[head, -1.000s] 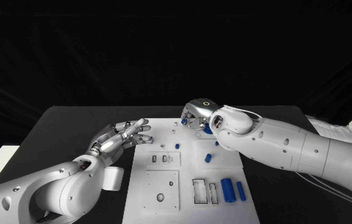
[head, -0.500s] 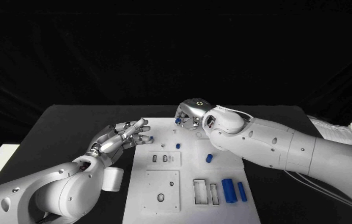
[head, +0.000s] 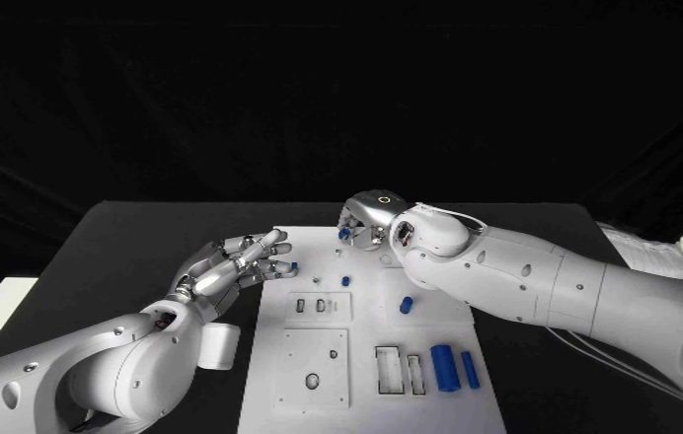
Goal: Assemble the parts on the task board
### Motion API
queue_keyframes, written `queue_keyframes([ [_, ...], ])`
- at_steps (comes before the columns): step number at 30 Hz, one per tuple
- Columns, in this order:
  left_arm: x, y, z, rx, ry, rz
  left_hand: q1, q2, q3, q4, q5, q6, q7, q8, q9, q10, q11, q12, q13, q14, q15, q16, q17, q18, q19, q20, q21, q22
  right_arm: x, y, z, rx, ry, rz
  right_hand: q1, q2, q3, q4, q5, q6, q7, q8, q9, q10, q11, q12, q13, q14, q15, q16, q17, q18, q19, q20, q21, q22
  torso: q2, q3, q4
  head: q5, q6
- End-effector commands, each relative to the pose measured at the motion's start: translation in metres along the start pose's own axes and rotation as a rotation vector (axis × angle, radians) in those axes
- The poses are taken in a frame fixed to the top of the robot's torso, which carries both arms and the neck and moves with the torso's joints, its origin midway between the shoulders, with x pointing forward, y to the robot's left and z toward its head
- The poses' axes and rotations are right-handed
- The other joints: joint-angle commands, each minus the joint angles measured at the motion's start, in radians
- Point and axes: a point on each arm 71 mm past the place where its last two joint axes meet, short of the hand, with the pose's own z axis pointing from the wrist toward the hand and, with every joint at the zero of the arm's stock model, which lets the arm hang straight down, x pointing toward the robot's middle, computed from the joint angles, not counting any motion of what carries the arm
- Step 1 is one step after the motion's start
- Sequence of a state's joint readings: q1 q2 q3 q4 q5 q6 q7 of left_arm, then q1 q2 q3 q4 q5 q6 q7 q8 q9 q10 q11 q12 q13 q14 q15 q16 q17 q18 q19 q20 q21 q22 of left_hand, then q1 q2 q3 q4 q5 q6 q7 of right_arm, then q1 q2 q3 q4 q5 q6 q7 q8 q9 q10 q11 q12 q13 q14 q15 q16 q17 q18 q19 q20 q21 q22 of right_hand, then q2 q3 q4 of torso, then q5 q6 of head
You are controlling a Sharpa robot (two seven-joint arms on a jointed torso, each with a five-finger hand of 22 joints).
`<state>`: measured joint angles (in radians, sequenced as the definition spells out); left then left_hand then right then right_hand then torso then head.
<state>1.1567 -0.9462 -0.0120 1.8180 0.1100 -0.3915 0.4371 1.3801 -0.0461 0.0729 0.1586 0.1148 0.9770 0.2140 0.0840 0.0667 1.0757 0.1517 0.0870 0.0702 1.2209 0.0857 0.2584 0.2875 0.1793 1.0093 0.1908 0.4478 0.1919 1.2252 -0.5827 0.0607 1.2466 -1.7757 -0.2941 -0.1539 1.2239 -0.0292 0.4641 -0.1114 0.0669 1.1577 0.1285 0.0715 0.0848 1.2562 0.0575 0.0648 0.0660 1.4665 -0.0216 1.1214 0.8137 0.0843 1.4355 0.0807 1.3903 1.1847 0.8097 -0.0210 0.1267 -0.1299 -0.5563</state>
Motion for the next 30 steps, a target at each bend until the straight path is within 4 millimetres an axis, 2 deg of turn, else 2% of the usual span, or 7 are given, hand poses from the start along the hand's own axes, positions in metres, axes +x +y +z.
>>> queue_keyframes([
  [1, 0.003, -0.001, 0.000, 0.004, 0.022, -0.011, 0.000, 0.008, 0.000, -0.006, -0.003, -0.003, 0.007, -0.004, -0.001, 0.000, 0.004, -0.006, -0.001, -0.009, 0.001, -0.004, 0.001, 0.001, -0.007, 0.000, 0.005, -0.001, 0.003, 0.000, 0.001, 0.004, 0.035, -0.015, 0.001, -0.008, 0.000, 0.006, 0.003, 0.008, -0.004, 0.002, 0.018, -0.001, 0.002, -0.004, -0.001, 0.002, -0.004, -0.004, -0.003, -0.007, -0.001, -0.007, 0.001, -0.003, 0.001, -0.0007, 0.0007, 0.000, 0.000],
  [9, 0.004, -0.001, 0.000, 0.003, 0.024, -0.011, 0.000, 0.008, 0.000, -0.006, -0.003, -0.003, 0.007, -0.004, -0.001, 0.000, 0.004, -0.006, -0.001, -0.009, 0.001, -0.004, 0.001, 0.001, -0.007, 0.000, 0.005, -0.001, 0.005, 0.000, 0.004, 0.020, 0.046, -0.021, -0.010, -0.031, 0.002, 0.024, -0.007, -0.018, 0.007, -0.011, 0.014, -0.037, 0.012, -0.006, -0.004, -0.002, 0.004, -0.011, -0.017, -0.005, -0.007, -0.001, -0.003, -0.011, 0.002, -0.0007, 0.0006, -0.002, -0.001],
  [14, 0.003, -0.001, 0.001, 0.003, 0.024, -0.012, 0.000, 0.008, 0.000, -0.006, -0.003, -0.003, 0.007, -0.004, -0.001, 0.000, 0.004, -0.006, -0.001, -0.009, 0.001, -0.004, 0.001, 0.001, -0.007, 0.000, 0.005, -0.001, 0.006, -0.001, 0.005, 0.032, 0.044, -0.017, -0.009, -0.053, 0.002, 0.041, -0.012, -0.069, 0.024, -0.011, 0.004, -0.123, 0.032, -0.006, -0.006, -0.003, 0.021, -0.012, -0.025, -0.004, -0.012, 0.013, -0.004, -0.015, 0.003, -0.0009, 0.0025, -0.002, 0.000],
  [18, 0.003, -0.001, 0.001, 0.003, 0.024, -0.011, 0.000, 0.008, 0.000, -0.006, -0.003, -0.003, 0.007, -0.004, -0.001, 0.000, 0.004, -0.006, -0.001, -0.009, 0.001, -0.004, 0.001, 0.001, -0.007, 0.000, 0.005, -0.001, 0.005, -0.001, 0.006, 0.031, 0.022, -0.013, 0.004, -0.078, -0.023, 0.053, -0.015, -0.142, 0.040, -0.011, -0.014, -0.238, 0.053, -0.005, -0.006, -0.008, 0.037, -0.017, -0.041, -0.001, -0.020, 0.029, -0.011, -0.030, 0.003, -0.0003, 0.0021, 0.000, 0.000],
  [20, 0.003, -0.001, 0.001, 0.003, 0.023, -0.011, 0.000, 0.008, 0.000, -0.006, -0.003, -0.003, 0.007, -0.005, -0.001, -0.001, 0.004, -0.007, -0.001, -0.010, 0.002, -0.005, 0.002, 0.001, -0.008, 0.000, 0.004, -0.002, 0.003, 0.000, 0.005, 0.028, 0.004, -0.009, 0.015, -0.087, -0.042, 0.062, -0.015, -0.175, 0.037, -0.011, -0.019, -0.274, 0.056, -0.004, -0.005, -0.010, 0.039, -0.018, -0.047, 0.001, -0.024, 0.034, -0.013, -0.037, 0.004, 0.0000, 0.0015, 0.000, 0.000],
  [24, 0.002, -0.001, 0.001, 0.002, 0.023, -0.011, 0.000, 0.008, 0.000, -0.006, -0.003, -0.004, 0.007, -0.005, -0.001, -0.001, 0.004, -0.007, -0.001, -0.010, 0.002, -0.005, 0.002, 0.001, -0.008, 0.000, 0.004, -0.002, -0.001, 0.000, 0.001, 0.016, -0.027, 0.000, 0.027, -0.088, -0.055, 0.071, -0.015, -0.179, 0.041, -0.009, -0.017, -0.269, 0.056, 0.002, -0.002, -0.011, 0.040, -0.019, -0.052, 0.002, -0.026, 0.036, -0.015, -0.041, 0.004, 0.0010, 0.0001, 0.000, 0.003],
  [30, 0.001, -0.001, 0.000, -0.001, 0.023, -0.015, 0.000, 0.008, 0.000, -0.006, -0.003, -0.004, 0.007, -0.005, -0.001, -0.001, 0.004, -0.007, -0.001, -0.010, 0.002, -0.005, 0.002, 0.001, -0.008, 0.000, 0.004, -0.002, -0.012, -0.009, -0.019, 0.021, -0.078, 0.091, 0.037, -0.085, -0.063, 0.089, -0.011, -0.160, 0.046, -0.006, -0.013, -0.178, 0.050, 0.035, 0.004, -0.014, 0.035, -0.023, -0.067, 0.003, -0.028, 0.033, -0.017, -0.047, 0.005, 0.0003, -0.0035, -0.005, 0.007],
])
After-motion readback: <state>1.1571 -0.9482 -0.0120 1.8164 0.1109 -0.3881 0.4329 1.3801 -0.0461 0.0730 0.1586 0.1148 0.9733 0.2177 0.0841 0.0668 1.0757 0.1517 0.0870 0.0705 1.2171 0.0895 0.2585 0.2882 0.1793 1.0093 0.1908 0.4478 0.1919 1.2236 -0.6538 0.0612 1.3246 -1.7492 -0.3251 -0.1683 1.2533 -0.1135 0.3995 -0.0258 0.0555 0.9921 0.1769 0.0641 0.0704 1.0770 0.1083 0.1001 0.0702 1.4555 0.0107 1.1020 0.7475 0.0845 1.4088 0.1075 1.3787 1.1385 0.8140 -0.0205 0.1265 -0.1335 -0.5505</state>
